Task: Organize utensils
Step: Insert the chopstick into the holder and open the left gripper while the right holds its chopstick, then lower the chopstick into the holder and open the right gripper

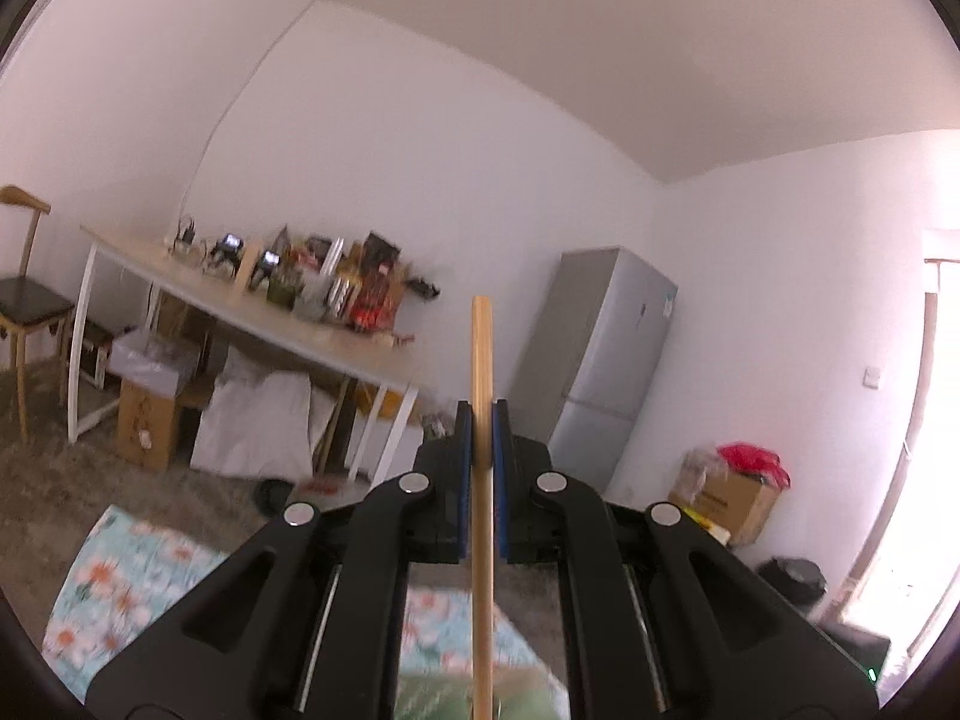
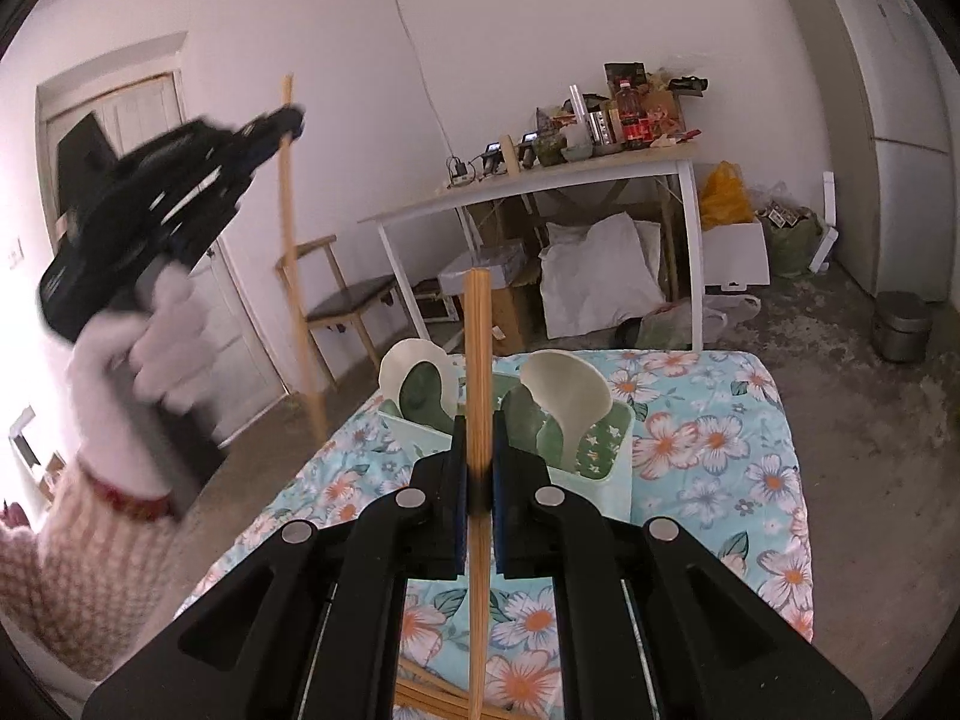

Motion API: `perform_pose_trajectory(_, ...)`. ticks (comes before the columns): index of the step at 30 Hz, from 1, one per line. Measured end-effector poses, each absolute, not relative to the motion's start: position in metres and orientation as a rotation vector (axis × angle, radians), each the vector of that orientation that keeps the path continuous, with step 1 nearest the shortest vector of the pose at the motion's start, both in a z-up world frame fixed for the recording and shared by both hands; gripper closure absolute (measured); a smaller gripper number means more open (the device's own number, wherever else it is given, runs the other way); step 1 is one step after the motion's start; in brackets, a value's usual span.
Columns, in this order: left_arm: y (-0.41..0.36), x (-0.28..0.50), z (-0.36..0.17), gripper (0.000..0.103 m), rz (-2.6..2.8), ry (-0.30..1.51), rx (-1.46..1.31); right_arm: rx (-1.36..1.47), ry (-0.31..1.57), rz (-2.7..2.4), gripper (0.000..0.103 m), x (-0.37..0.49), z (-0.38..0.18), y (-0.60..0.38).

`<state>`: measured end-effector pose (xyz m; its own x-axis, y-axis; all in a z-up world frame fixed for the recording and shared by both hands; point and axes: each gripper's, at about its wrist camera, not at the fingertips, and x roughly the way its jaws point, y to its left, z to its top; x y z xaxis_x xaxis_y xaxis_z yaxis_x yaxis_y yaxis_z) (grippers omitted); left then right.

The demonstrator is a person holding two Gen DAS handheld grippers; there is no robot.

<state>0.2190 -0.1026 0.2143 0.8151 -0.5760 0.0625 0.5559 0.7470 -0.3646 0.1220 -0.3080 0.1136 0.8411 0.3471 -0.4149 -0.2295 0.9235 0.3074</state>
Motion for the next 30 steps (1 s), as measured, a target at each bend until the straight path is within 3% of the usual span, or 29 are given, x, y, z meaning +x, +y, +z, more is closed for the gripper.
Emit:
perform_pose_trajectory(5, -0.135, 0.242, 0.207, 0.098, -0.566, 0.037, -0.338, 0.292, 0.481, 0.326, 0.097, 0.127, 0.108, -0.318)
perform_pose_trajectory(9, -0.159, 0.265, 0.179, 0.097, -0.532, 0.125, -0.301, 0.308, 0.484, 0.336, 0.097, 0.128, 0.101, -0.321)
perform_pose_trajectory(17, -0.156, 0.254, 0.158, 0.096, -0.502, 0.157, -0.276, 0.299, 0.489, 0.329, 0.097, 0.124, 0.1, -0.324)
perform_pose_trajectory(22, -0.138, 0.233, 0.162, 0.06, -0.47, 0.161, -0.272, 0.296, 0.473, 0.334, 0.097, 0.119, 0.107, -0.324)
perform_pose_trajectory(26, -0.12, 0.211, 0.167, 0.047, -0.453, 0.177, -0.265, 0.302, 0.445, 0.354, 0.097, 0.115, 0.12, -0.324)
perform_pose_trajectory(28, -0.108, 0.196, 0.168, 0.034, -0.447, 0.191, -0.26, 0.304, 0.417, 0.374, 0.097, 0.114, 0.133, -0.325)
perform_pose_trajectory(30, -0.095, 0.182, 0.166, 0.029, -0.445, 0.21, -0.248, 0.306, 0.395, 0.396, 0.097, 0.115, 0.144, -0.325)
